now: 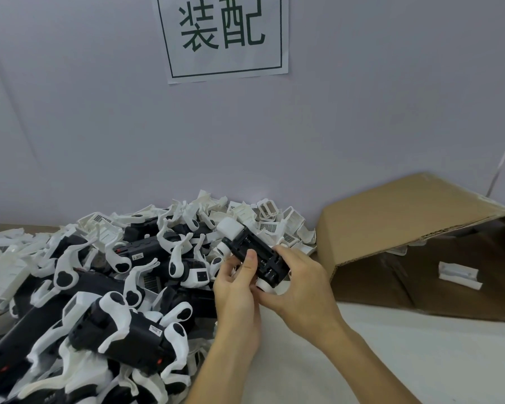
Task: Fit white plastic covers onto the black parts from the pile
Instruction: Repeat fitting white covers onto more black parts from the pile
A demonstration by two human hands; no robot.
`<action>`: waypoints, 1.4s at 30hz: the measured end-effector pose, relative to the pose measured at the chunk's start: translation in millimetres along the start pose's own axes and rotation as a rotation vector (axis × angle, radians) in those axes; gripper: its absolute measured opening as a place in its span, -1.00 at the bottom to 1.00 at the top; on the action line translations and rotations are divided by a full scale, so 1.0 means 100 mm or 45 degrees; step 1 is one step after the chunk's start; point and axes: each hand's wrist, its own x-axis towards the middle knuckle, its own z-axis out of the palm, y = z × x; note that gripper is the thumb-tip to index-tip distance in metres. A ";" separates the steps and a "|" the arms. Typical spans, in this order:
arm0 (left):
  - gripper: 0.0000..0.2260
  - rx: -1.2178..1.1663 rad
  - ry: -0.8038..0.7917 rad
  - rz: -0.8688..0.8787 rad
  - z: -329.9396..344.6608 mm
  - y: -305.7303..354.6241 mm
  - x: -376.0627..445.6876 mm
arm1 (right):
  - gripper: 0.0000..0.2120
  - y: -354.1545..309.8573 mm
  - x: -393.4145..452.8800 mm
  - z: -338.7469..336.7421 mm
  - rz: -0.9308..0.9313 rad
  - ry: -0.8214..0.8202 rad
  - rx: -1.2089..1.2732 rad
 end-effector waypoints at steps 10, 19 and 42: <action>-0.61 0.297 -0.049 0.108 0.04 -0.04 -0.01 | -0.42 0.05 0.02 -0.12 -0.222 0.140 -0.381; -0.71 0.086 -0.014 -0.091 0.00 0.04 0.02 | -0.46 -0.13 -0.08 -0.11 -0.610 -0.035 0.006; -0.74 -0.026 -0.028 -0.177 0.07 0.12 -0.08 | -0.87 0.05 0.10 -0.33 0.613 -0.527 0.859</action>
